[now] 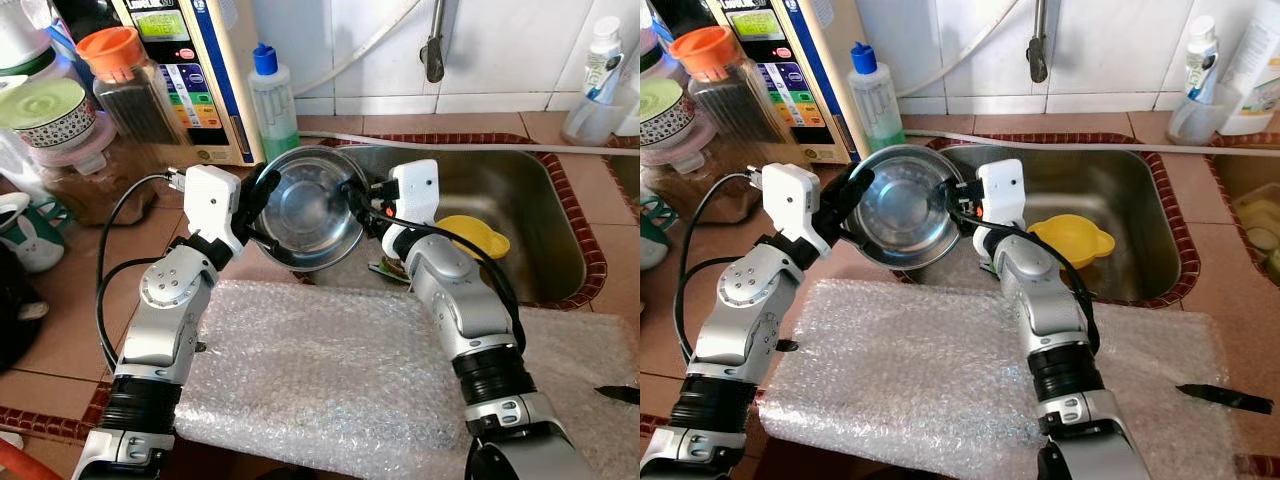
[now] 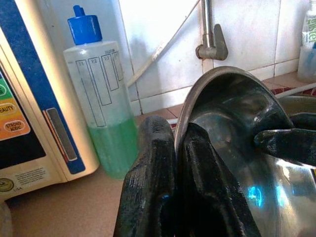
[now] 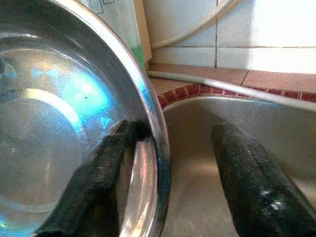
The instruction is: Kitchen organization
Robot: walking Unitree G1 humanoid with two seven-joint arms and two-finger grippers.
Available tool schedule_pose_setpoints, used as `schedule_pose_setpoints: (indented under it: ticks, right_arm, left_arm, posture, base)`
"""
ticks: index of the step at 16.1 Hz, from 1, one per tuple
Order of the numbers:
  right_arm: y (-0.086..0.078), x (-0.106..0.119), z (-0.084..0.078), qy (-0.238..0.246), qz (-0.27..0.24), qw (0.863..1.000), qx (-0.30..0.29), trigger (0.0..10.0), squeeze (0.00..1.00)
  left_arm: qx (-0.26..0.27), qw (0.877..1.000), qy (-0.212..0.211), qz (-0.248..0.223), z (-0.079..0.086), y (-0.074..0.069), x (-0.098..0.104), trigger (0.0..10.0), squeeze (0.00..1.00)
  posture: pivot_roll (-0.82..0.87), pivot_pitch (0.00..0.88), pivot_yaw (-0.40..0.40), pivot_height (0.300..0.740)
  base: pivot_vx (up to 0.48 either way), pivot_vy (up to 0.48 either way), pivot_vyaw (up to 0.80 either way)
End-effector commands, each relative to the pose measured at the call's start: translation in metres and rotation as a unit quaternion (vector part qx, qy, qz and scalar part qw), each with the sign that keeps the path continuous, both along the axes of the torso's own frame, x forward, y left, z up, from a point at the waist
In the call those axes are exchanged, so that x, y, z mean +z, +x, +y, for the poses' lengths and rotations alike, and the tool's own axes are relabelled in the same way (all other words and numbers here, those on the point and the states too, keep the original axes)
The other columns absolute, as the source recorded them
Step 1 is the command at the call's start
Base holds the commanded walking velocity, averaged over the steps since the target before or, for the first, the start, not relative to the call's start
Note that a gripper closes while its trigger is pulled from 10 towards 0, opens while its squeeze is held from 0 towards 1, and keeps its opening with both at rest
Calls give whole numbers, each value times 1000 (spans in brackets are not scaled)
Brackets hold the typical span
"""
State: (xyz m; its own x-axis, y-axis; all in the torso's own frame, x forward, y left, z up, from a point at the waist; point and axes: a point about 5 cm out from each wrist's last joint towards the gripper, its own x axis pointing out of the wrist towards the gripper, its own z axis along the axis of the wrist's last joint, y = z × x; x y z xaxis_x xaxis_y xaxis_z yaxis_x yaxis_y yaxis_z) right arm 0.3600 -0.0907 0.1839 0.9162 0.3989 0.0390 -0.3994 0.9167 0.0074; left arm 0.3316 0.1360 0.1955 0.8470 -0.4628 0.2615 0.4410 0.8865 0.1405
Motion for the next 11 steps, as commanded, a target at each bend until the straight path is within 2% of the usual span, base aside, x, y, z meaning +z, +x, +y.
schedule_pose_setpoints:
  ticks: [1, 6, 11]
  right_arm:
    - [0, -6, -7, 4, 17, 1000, -17, 0, 0]
    - [1, -7, -7, 10, 23, 1000, -11, 0, 0]
    - [6, -7, -13, 21, 25, 999, -19, 0, 0]
  left_arm:
    - [10, 1000, -3, -29, 8, 0, 11, 0, 0]
    - [2, 999, -4, -32, 6, 1, 12, 0, 0]
    - [-5, 999, -19, -33, 5, -1, 14, 0, 0]
  posture:
    - [-202, 119, 150, 740]
    - [-208, 123, 156, 740]
    - [-191, 111, 146, 740]
  base:
    - [0, 0, 0]
    - [0, 0, 0]
    - [0, 0, 0]
